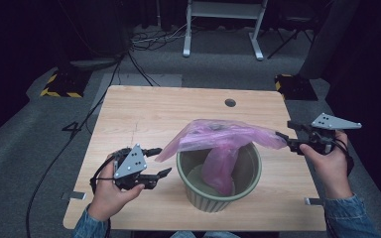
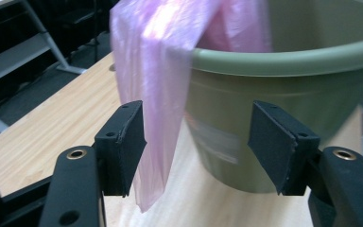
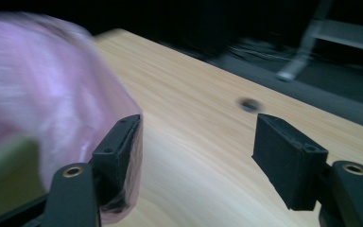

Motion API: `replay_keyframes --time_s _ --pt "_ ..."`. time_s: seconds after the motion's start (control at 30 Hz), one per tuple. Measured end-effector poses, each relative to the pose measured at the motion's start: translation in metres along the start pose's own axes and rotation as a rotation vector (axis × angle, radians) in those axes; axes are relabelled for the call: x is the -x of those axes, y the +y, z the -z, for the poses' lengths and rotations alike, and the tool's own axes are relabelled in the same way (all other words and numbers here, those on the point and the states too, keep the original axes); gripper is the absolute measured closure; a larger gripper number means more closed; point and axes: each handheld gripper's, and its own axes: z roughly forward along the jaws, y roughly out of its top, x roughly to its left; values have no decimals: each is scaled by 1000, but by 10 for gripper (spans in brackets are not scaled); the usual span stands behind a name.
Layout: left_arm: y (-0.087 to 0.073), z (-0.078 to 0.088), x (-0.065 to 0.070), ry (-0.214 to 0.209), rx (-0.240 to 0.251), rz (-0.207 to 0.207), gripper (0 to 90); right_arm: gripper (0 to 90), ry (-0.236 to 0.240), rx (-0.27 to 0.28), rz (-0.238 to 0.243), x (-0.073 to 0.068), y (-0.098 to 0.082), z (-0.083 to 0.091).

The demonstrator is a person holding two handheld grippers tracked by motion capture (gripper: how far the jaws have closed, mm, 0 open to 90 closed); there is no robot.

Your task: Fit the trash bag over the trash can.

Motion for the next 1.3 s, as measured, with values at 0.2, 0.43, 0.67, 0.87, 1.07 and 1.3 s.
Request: replay_keyframes --time_s 0.2,0.43,0.67,0.87,1.07,1.3 --pt "-10 -13 -13 -52 -25 35 680 332 84 -108 -61 2 -14 -21" --pt "-1 -3 -8 -12 -29 8 900 334 195 86 -264 19 -11 -8" --pt "4 1 -9 43 3 3 576 338 96 120 -88 11 11 23" --pt "3 -11 -13 27 -16 25 555 342 239 108 81 -28 29 17" --pt "7 -22 -15 13 -7 11 646 454 350 41 215 -60 29 -1" --pt "11 -28 -14 -69 -22 43 900 900 333 -25 209 -60 23 -6"
